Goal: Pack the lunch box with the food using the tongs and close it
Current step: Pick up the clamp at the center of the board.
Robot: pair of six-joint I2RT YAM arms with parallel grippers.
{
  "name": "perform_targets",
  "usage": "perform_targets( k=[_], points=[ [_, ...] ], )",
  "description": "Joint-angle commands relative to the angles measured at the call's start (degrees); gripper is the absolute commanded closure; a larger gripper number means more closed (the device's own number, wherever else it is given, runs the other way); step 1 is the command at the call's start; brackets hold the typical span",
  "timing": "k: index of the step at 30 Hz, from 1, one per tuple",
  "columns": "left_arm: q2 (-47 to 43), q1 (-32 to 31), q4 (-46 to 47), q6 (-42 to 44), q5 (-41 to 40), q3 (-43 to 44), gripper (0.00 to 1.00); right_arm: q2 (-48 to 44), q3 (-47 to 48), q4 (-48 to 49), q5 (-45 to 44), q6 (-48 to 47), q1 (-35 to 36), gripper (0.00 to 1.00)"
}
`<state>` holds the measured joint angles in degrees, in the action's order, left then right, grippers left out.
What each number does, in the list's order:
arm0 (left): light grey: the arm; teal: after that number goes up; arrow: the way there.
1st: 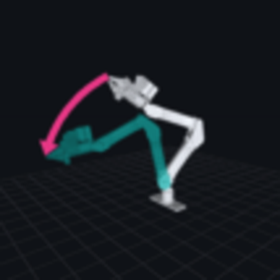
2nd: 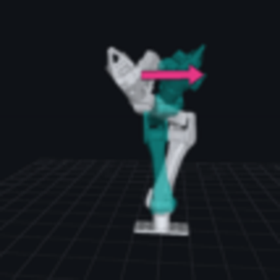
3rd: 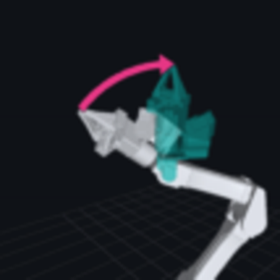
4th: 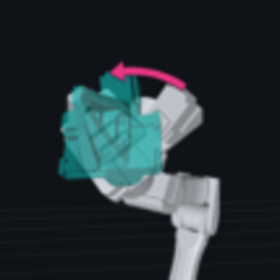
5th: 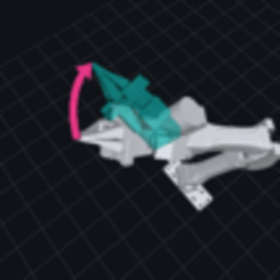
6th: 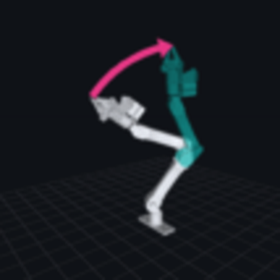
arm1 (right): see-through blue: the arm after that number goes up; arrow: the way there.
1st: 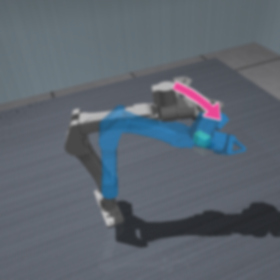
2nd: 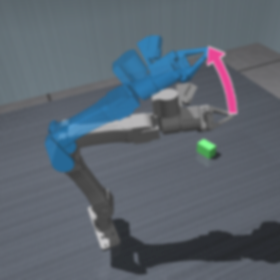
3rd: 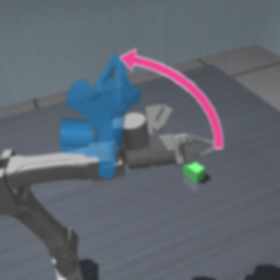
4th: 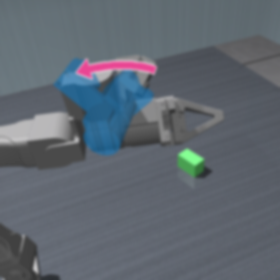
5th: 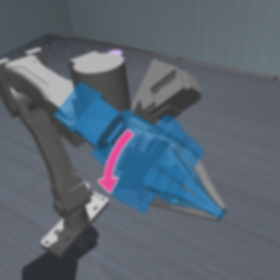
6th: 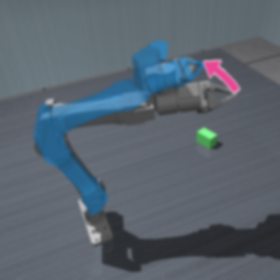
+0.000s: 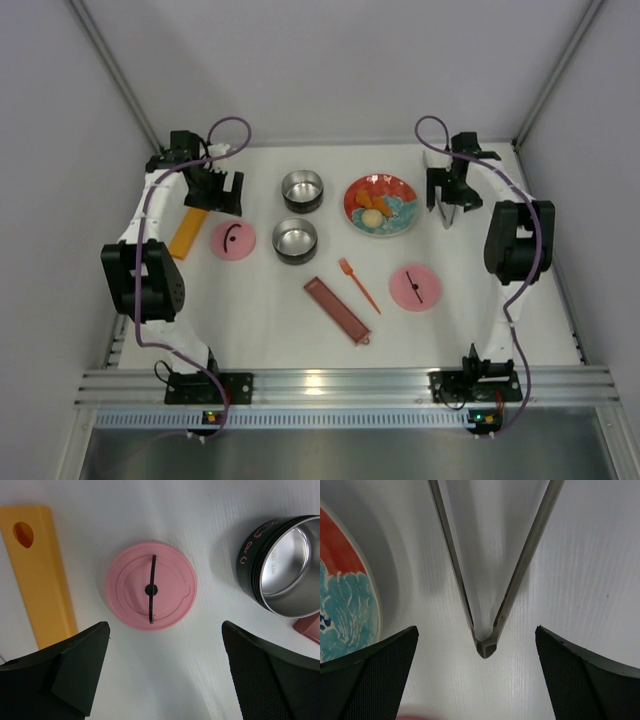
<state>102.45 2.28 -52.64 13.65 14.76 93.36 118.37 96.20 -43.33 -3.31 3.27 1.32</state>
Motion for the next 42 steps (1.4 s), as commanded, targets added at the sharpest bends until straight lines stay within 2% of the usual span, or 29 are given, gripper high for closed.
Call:
perform_targets(
  k=[1,7,13,14,17,23,24,27,28,30,37,42],
  points=[
    [-4.0,0.3,0.8,-1.2,1.1,-1.2,0.01,3.8,5.6,-0.3,0.3,0.4,0.0,0.01],
    [-4.1,0.2,1.6,-2.7,-0.3,-1.0,0.01,11.5,15.5,-3.0,0.0,0.7,-0.7,0.02],
    [-4.5,0.2,3.2,-3.2,-1.9,-1.4,0.01,17.4,21.2,-5.1,-0.1,-0.2,-0.8,0.10],
    [-4.2,0.2,3.3,-3.2,-2.2,-1.3,0.01,18.2,22.0,-5.6,-0.4,-0.3,-0.7,0.14],
    [-4.1,0.2,4.0,-3.4,-2.9,-1.2,0.01,19.6,23.1,-6.0,-1.4,-0.4,-0.7,0.19],
    [-3.8,0.3,4.7,-3.5,-3.3,-0.5,0.01,20.3,24.4,-5.0,-3.5,-0.3,-0.6,0.18],
    [-3.8,0.3,4.7,-3.5,-3.8,-0.5,0.01,20.4,24.5,-5.1,-3.5,-0.3,-0.5,0.19],
    [-4.1,0.2,4.9,-3.3,-4.3,-0.5,0.01,20.4,24.4,-4.8,-4.2,0.0,-0.4,0.35],
    [-4.1,0.3,5.0,-3.3,-4.5,-0.5,0.01,20.4,24.4,-4.8,-4.2,0.0,-0.4,0.45],
    [-4.3,0.3,5.1,-3.0,-4.7,-0.5,0.01,20.3,24.4,-5.0,-4.2,-0.1,-0.3,0.52],
    [-4.8,0.3,5.5,-2.8,-5.0,-0.5,0.01,20.2,24.0,-5.8,-3.6,0.1,-0.4,0.56],
    [-5.0,0.4,5.9,-3.2,-4.7,-0.8,0.01,15.3,21.3,-6.0,-3.0,-0.1,-0.4,0.57]
  ],
)
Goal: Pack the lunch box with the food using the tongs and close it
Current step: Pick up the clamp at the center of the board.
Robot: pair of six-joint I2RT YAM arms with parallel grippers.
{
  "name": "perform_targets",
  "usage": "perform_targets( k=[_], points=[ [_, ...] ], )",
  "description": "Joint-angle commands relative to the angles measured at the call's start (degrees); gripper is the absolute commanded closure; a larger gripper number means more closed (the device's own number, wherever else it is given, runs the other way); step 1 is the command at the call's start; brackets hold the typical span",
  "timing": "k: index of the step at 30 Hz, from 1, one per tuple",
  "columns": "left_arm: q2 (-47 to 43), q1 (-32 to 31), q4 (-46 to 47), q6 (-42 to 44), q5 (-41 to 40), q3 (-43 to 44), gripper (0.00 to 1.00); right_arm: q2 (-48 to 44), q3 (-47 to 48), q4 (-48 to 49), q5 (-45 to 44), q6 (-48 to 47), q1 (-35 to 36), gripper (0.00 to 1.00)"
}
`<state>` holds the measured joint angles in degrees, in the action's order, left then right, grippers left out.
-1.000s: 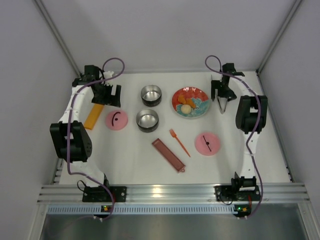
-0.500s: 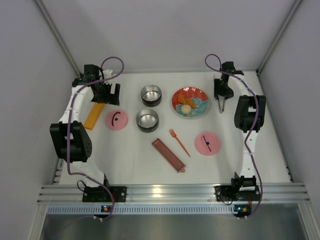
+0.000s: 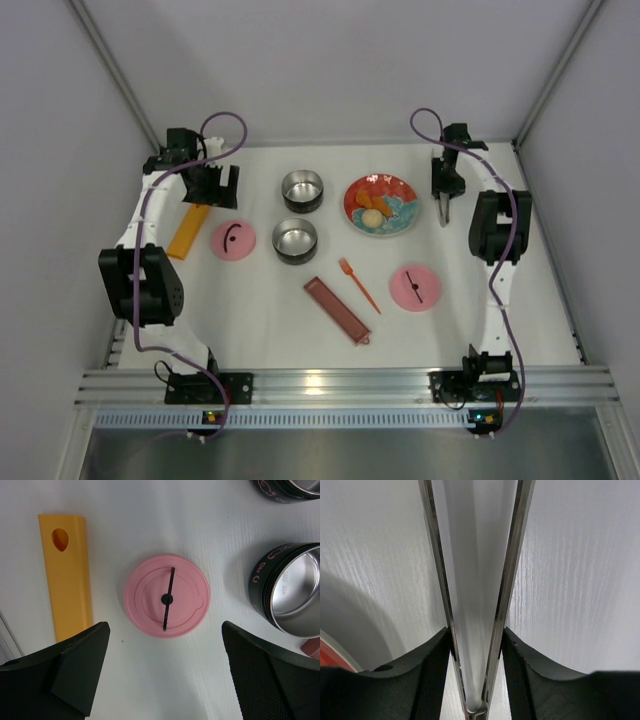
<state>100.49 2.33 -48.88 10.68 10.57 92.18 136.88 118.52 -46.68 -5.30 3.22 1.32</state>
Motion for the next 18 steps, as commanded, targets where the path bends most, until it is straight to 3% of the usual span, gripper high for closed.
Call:
perform_targets(
  k=[1,11,18],
  points=[
    [-3.0,0.1,2.0,-0.2,-0.5,0.3,0.01,-4.5,-1.8,-2.2,-0.9,-0.1,-0.4,0.57],
    [-2.8,0.4,2.6,-0.8,1.3,1.9,0.01,-26.2,-14.0,1.6,-0.5,1.1,-0.1,0.57],
    [-2.4,0.2,4.1,-1.1,2.1,2.1,0.01,-31.6,-19.8,1.4,-0.1,1.3,0.3,0.60]
  ],
)
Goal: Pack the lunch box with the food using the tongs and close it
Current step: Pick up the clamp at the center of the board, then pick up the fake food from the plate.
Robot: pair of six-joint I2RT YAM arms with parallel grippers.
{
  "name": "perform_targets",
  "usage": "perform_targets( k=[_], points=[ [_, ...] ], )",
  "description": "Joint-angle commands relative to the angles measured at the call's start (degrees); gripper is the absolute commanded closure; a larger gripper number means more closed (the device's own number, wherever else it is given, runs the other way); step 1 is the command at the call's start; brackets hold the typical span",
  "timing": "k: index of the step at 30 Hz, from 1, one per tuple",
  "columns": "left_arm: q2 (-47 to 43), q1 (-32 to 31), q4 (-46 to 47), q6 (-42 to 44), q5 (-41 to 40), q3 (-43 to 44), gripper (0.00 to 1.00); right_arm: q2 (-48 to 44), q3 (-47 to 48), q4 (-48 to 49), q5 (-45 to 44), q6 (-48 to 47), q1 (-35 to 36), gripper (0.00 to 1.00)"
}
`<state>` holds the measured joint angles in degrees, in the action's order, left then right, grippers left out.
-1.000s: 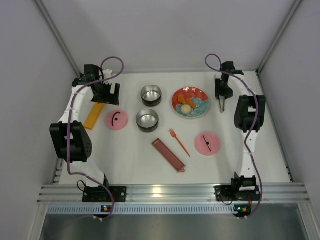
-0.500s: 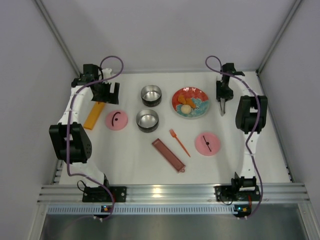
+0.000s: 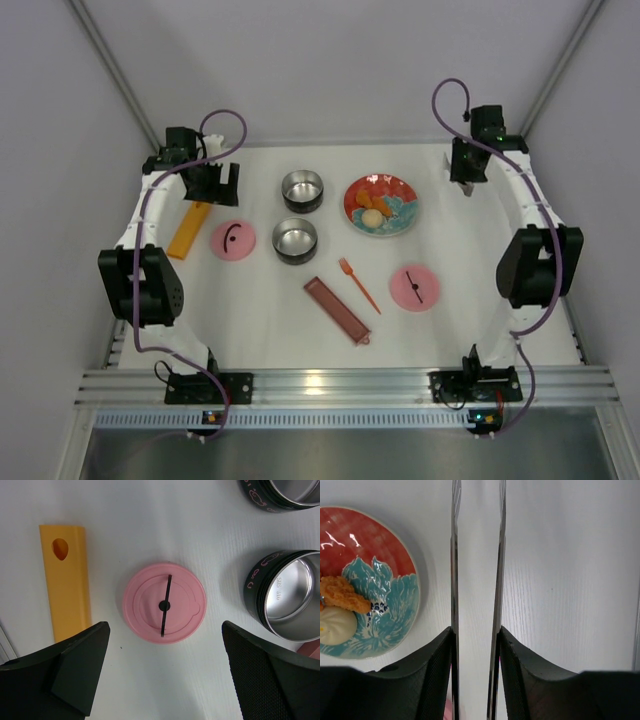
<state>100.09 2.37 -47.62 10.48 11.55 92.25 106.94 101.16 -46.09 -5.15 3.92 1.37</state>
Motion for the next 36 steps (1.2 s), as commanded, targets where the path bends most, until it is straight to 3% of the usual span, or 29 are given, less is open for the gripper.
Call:
perform_targets(
  k=[1,10,16,22,36],
  points=[
    [-1.9,0.2,3.0,-1.1,1.7,2.1,0.01,-1.9,-2.7,0.8,-0.2,0.8,0.3,0.61],
    [-1.1,-0.2,4.3,-2.7,5.2,1.6,0.05,-9.2,-4.0,-0.2,1.5,-1.6,3.9,0.61],
    [-0.3,-1.5,5.7,-3.5,5.6,1.6,0.06,-15.8,-8.1,-1.4,-0.7,-7.3,9.5,0.59],
    [0.5,-2.0,6.4,-3.8,6.5,2.0,0.06,-20.7,-14.7,-0.2,4.4,-10.9,17.1,0.56],
    [1.7,-6.3,6.7,-4.3,5.6,1.4,0.08,-26.1,-23.8,1.1,12.0,-4.5,21.0,0.53]
  ],
)
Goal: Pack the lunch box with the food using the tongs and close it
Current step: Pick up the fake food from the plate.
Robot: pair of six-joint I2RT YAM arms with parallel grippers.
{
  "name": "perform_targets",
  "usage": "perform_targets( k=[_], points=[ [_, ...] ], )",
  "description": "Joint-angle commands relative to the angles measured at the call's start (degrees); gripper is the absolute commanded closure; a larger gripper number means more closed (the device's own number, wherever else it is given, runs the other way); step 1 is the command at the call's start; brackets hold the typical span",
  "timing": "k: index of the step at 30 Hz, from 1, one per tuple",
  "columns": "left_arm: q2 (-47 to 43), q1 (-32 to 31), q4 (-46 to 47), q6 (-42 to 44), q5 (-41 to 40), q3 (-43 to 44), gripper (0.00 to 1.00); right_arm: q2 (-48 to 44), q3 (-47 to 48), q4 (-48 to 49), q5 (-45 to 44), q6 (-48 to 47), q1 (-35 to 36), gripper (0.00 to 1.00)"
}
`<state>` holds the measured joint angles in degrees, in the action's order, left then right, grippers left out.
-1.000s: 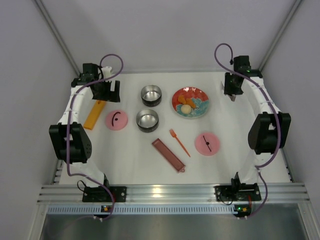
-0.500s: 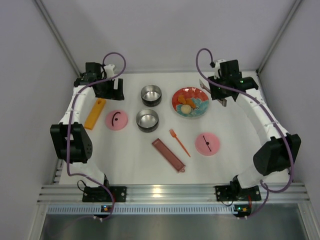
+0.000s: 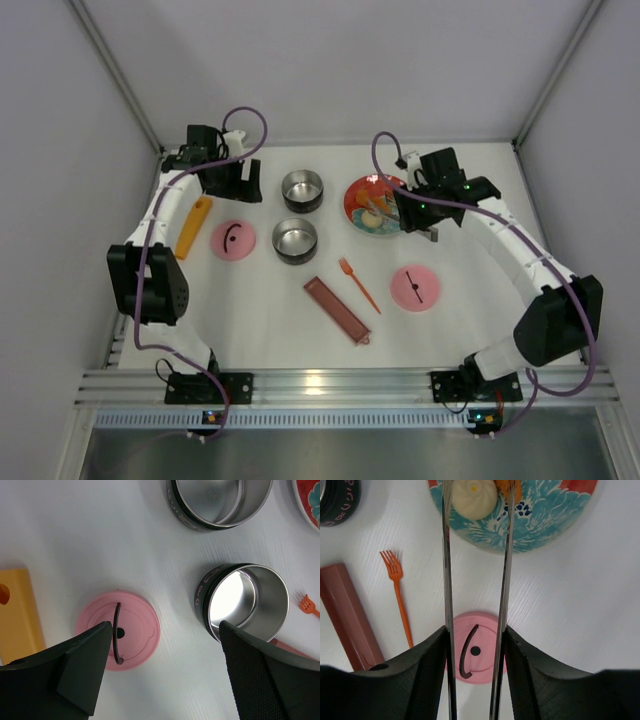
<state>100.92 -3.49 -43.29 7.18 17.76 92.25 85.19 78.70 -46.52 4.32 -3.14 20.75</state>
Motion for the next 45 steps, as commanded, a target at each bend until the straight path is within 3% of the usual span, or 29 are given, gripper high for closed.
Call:
perform_targets(
  k=[1,10,17,32,40,45],
  points=[
    [1.0,-0.6,2.5,-1.7,-0.7,1.4,0.08,-4.8,-3.4,2.4,2.8,2.8,2.1,0.53],
    [1.7,-0.6,2.5,-3.4,0.8,0.5,0.09,-3.8,-7.0,8.6,-1.6,10.2,2.2,0.54],
    [1.0,-0.6,2.9,-2.9,0.3,-0.9,0.08,-2.9,-8.9,8.7,0.2,11.0,2.9,0.50],
    [1.0,-0.6,3.0,-2.8,0.6,-1.0,0.08,3.6,-5.9,11.7,1.9,12.5,3.2,0.53],
    [1.1,-0.6,3.1,-2.5,0.5,-1.4,0.08,3.7,-4.3,10.8,2.1,12.3,3.4,0.76],
    [1.1,-0.6,3.3,-2.7,0.4,-1.6,0.08,1.2,-2.7,7.9,1.9,11.8,3.9,0.79]
  ],
)
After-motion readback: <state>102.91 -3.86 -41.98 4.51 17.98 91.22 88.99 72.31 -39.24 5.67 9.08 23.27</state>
